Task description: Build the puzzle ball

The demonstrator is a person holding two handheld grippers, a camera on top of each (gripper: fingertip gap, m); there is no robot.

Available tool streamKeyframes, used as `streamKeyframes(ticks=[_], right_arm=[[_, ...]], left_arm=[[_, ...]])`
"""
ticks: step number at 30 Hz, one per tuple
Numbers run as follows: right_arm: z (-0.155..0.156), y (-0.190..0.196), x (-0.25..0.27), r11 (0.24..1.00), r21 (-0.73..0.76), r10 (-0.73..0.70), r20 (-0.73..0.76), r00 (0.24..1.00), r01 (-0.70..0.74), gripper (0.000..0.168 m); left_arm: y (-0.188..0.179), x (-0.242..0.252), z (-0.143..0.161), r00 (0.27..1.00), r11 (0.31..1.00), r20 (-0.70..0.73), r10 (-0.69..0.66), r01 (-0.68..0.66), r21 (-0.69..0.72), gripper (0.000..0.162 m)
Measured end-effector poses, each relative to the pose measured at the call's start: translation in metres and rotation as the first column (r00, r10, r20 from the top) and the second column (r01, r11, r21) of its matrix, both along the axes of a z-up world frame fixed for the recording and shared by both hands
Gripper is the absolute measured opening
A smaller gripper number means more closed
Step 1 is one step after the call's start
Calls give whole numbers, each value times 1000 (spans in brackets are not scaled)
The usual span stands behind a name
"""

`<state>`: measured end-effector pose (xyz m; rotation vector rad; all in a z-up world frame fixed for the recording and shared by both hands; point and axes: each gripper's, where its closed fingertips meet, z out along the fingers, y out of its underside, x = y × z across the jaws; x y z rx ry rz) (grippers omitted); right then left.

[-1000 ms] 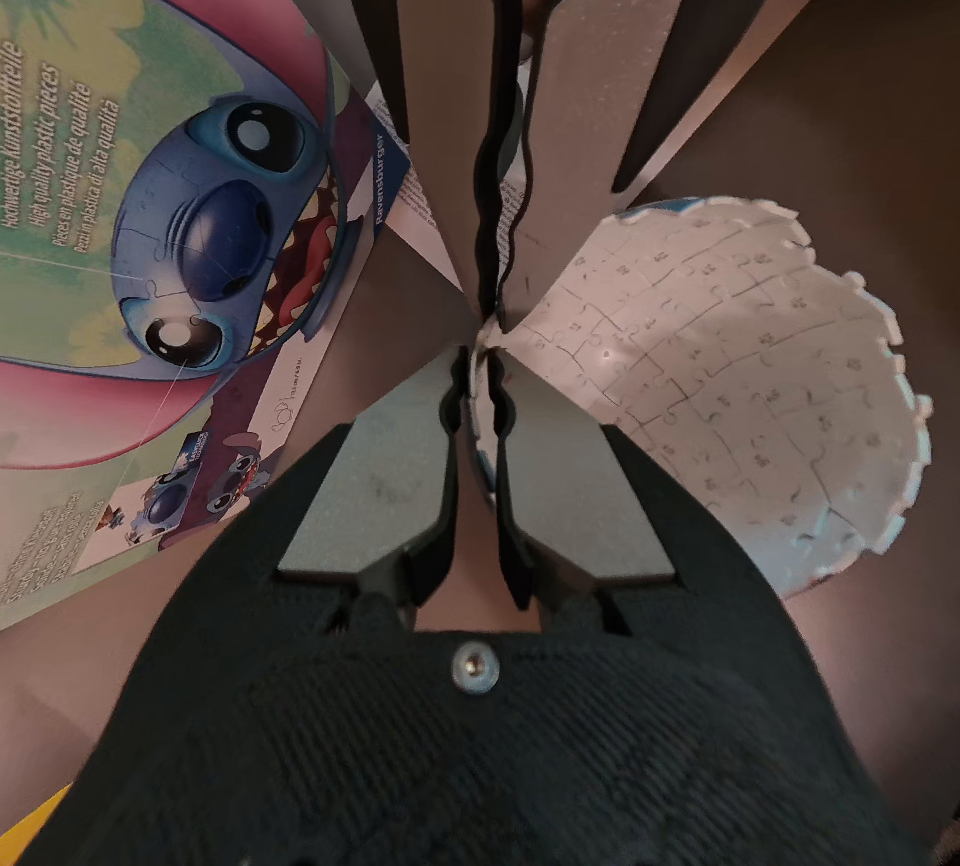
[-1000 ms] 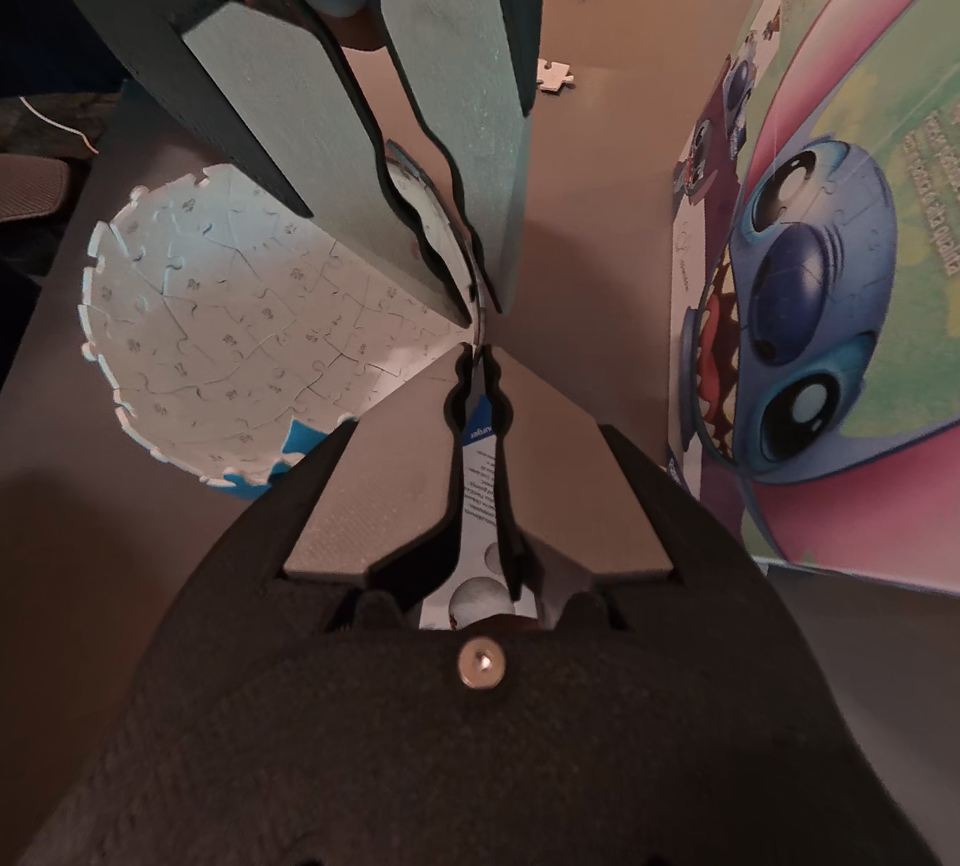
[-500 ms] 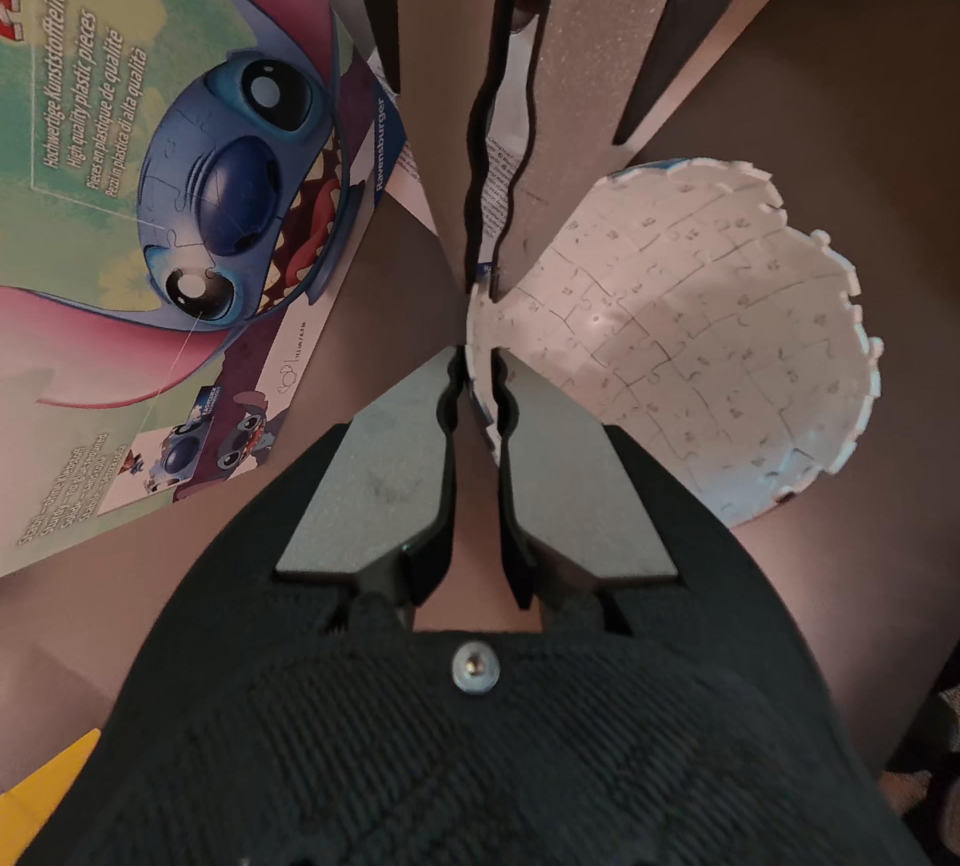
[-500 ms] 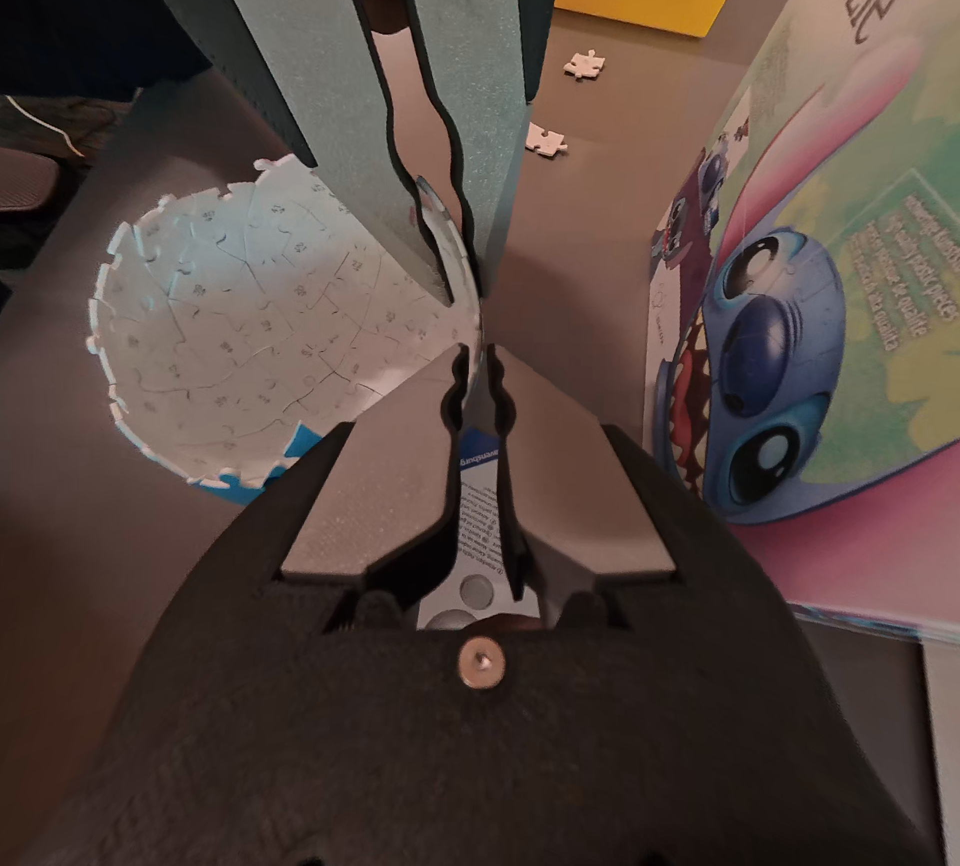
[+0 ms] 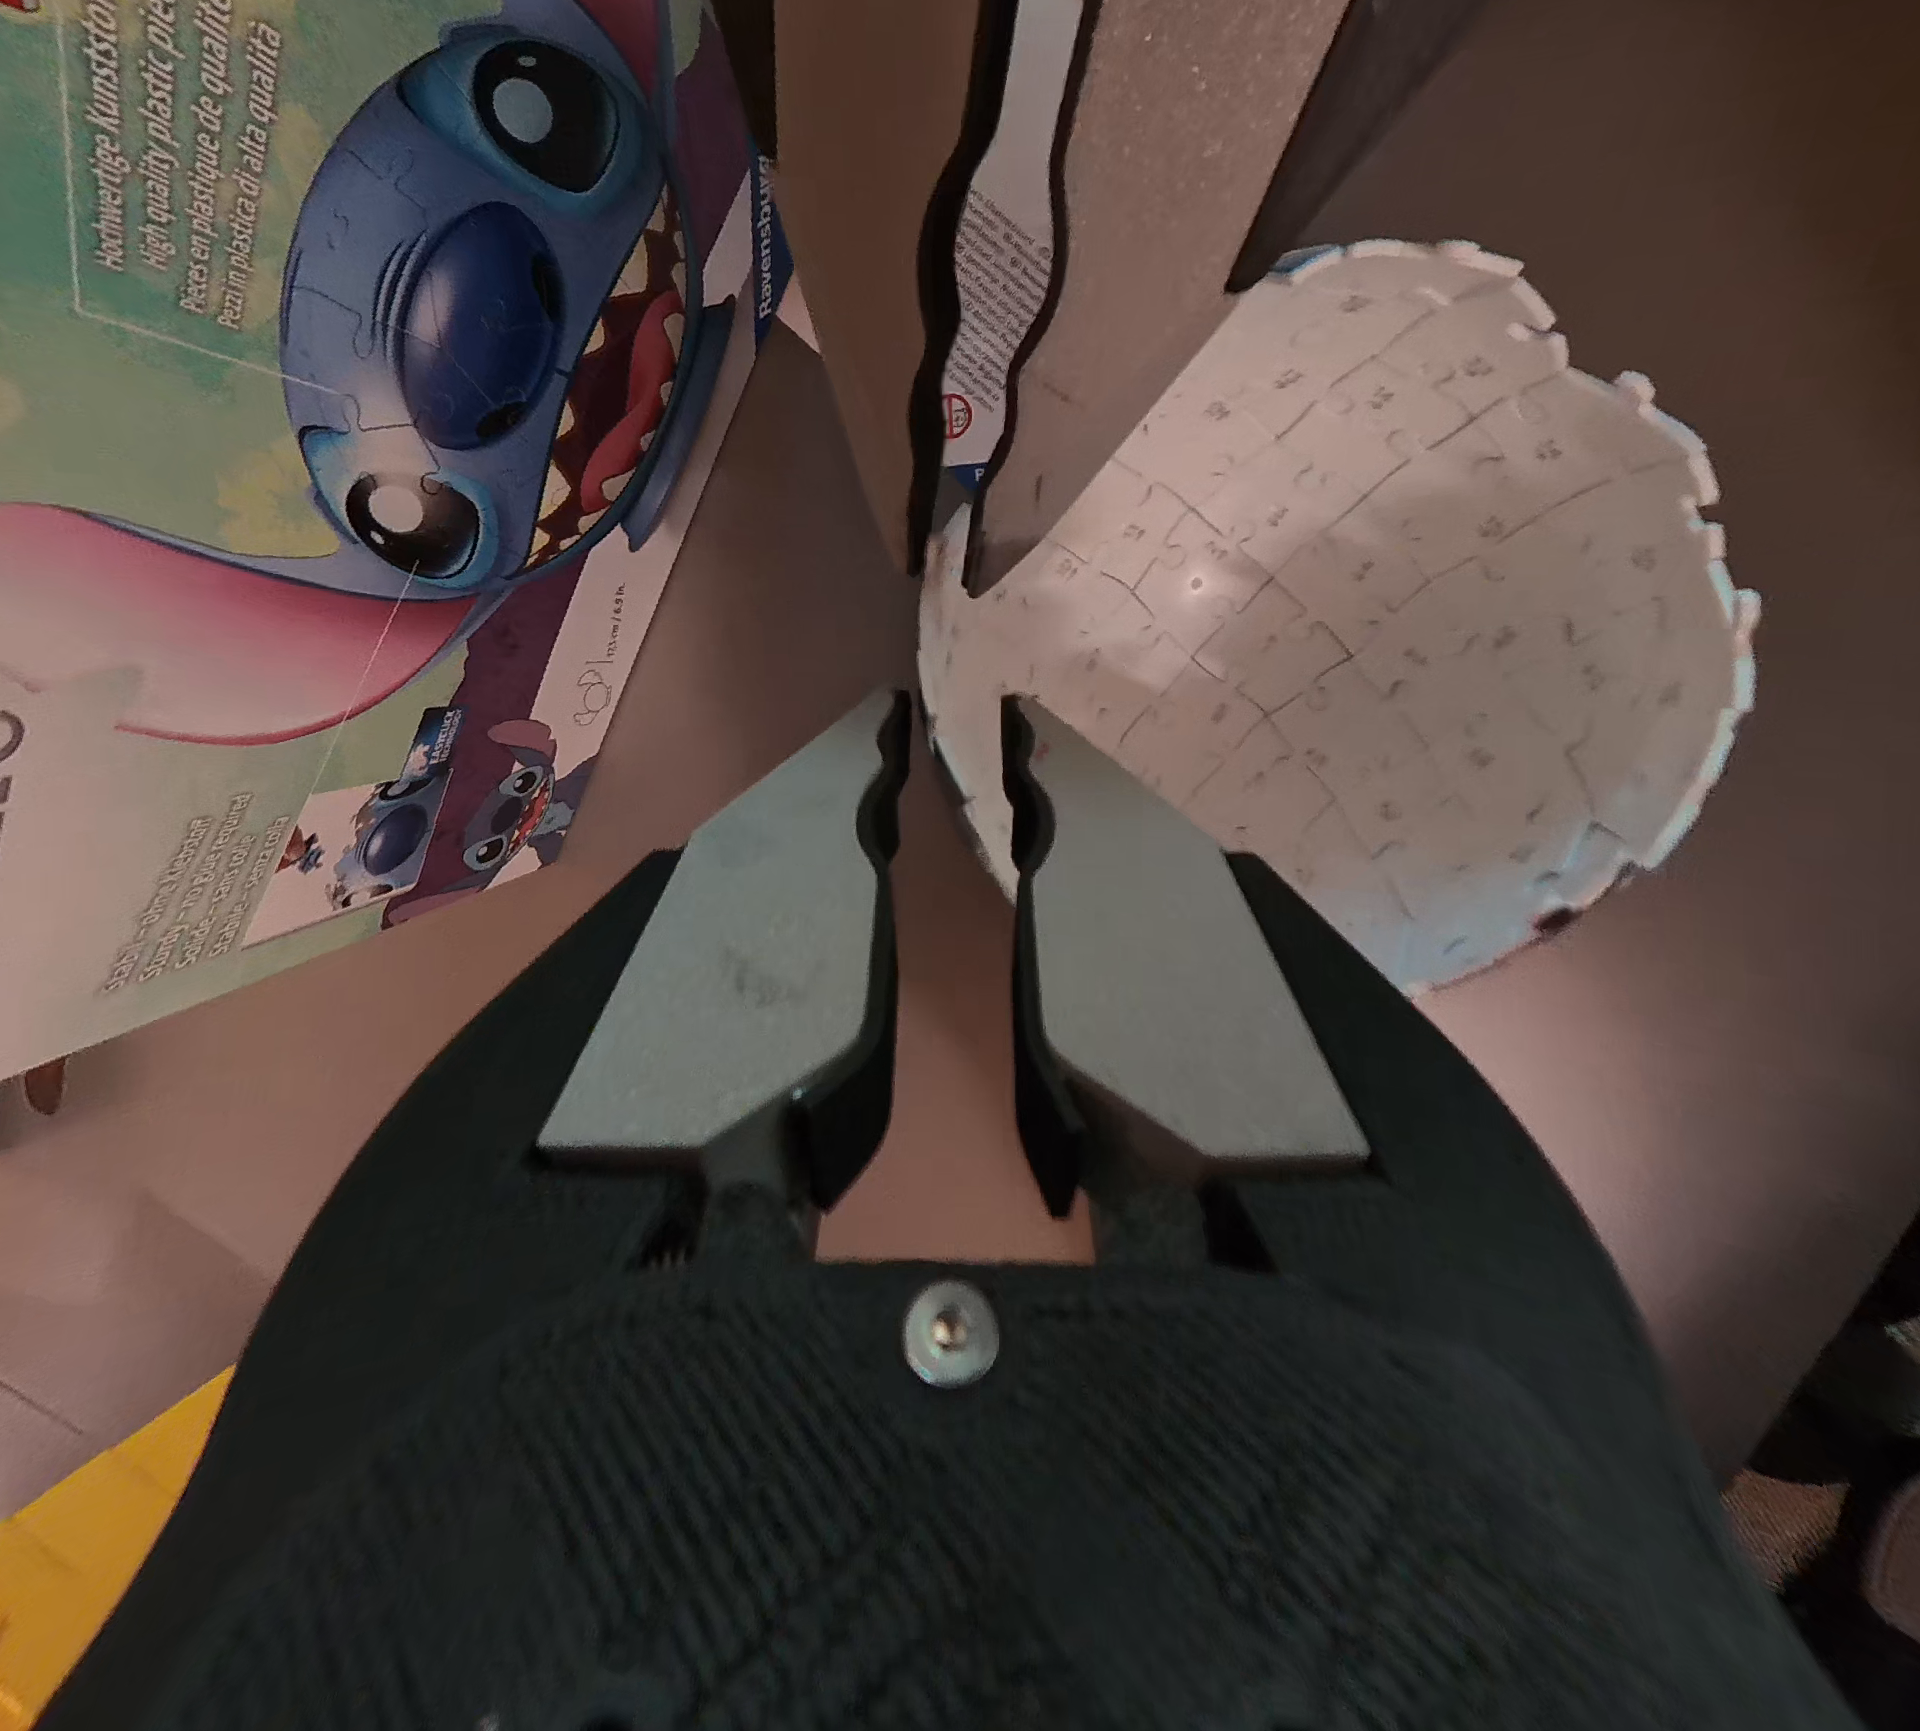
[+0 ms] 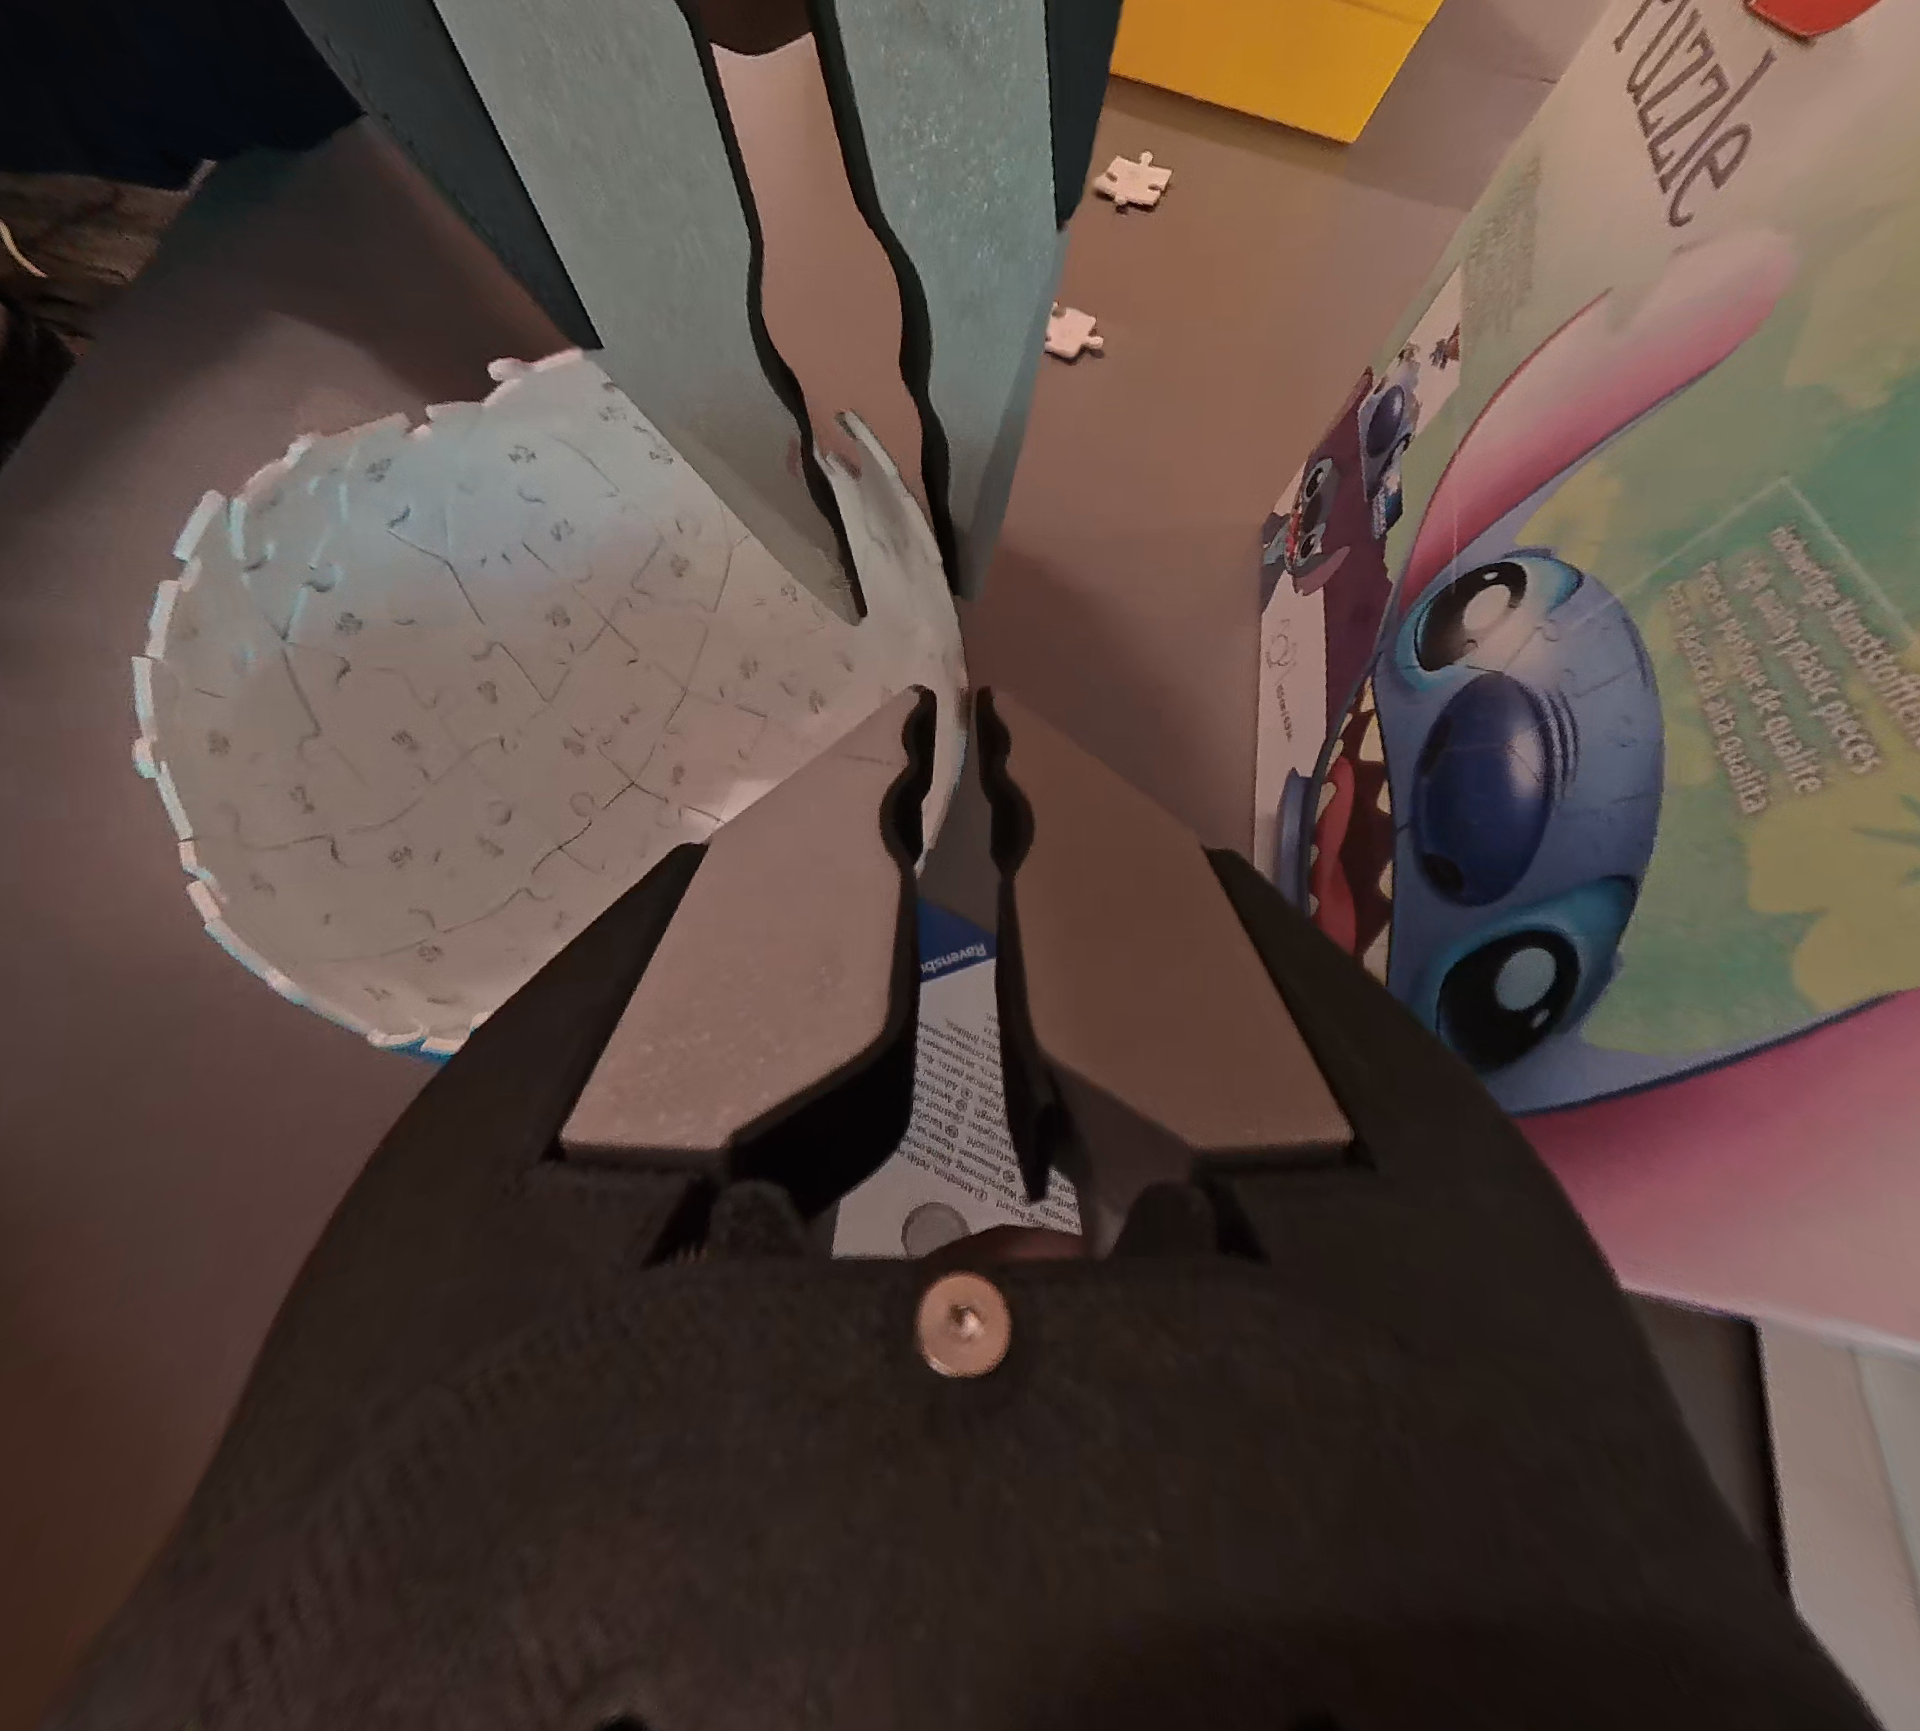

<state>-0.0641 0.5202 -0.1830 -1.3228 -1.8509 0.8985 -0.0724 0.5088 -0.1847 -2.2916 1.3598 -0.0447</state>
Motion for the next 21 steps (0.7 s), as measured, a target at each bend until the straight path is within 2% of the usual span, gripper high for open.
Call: streamKeyframes(ticks=[2, 6, 12, 21], right_arm=[[3, -1, -1, 1000, -12, 4, -9, 1000, -4, 6], [3, 0, -3, 1000, -25, 3, -11, 1000, -4, 9], [2, -2, -4, 1000, -14, 9, -8, 1000, -9, 1], [0, -1, -2, 998, -9, -56, 60, 997, 57, 0]], left_arm=[[-1, 0, 4, 1000, 1000, 8, 2, -2, 11, 14], [3, -1, 6, 1000, 999, 8, 14, -14, 32, 3], [5, 0, 6, 1000, 999, 10, 15, -15, 37, 0], [7, 1, 5, 999, 997, -30, 28, -25, 73, 0]])
